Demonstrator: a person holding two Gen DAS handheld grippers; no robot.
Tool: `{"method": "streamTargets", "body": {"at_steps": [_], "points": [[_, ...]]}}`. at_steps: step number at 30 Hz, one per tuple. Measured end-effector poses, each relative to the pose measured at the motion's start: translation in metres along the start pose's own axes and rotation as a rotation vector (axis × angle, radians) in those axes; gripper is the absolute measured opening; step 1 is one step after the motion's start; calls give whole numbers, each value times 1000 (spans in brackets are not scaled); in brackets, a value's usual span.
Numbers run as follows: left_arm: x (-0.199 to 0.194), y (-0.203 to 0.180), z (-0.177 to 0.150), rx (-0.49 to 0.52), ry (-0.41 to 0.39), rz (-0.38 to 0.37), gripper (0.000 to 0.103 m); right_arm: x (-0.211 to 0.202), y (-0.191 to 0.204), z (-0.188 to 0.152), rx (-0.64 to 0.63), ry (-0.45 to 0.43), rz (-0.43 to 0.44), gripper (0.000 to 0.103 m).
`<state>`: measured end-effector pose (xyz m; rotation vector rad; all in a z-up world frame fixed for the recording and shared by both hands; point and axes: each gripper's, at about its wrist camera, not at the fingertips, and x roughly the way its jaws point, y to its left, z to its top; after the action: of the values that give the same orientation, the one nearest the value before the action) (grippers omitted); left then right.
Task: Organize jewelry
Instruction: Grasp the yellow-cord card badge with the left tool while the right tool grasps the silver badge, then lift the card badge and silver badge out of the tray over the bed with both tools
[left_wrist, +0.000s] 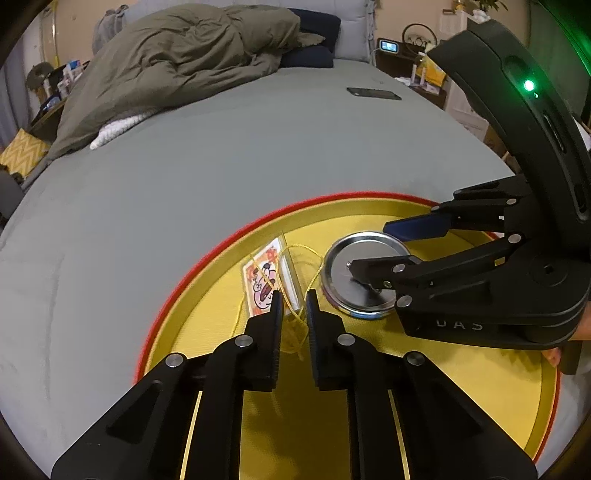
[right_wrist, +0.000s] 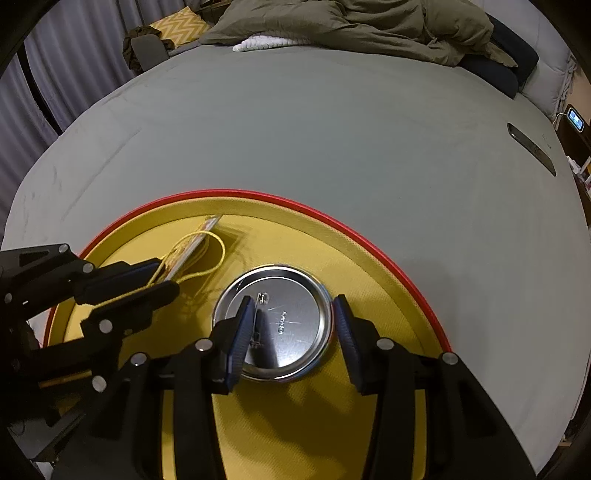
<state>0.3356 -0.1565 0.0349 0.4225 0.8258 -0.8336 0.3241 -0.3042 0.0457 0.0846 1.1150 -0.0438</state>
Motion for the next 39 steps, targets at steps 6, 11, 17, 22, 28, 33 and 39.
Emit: {"method": "streamTargets", "body": {"at_steps": [6, 11, 17, 22, 28, 33, 39], "points": [[-10, 0, 4, -4, -7, 3, 7, -10, 3, 3, 2, -13, -3, 42], [-21, -1, 9, -10, -24, 3, 4, -20, 4, 1, 4, -24, -7, 42], [-33, -3, 13, -4, -34, 7, 4, -34, 4, 1, 6, -40, -9, 42], [-46, -4, 17, -7, -51, 10, 4, -47, 2, 1, 6, -55, -10, 42], [-68, -8, 22, -1, -71, 26, 4, -68, 3, 0, 6, -75, -10, 41], [-94, -12, 29, -3, -99, 33, 4, -92, 6, -2, 2, -99, -13, 41], [-132, -25, 38, 19, -136, 48, 4, -122, 7, -5, 9, -132, -10, 41]]}}
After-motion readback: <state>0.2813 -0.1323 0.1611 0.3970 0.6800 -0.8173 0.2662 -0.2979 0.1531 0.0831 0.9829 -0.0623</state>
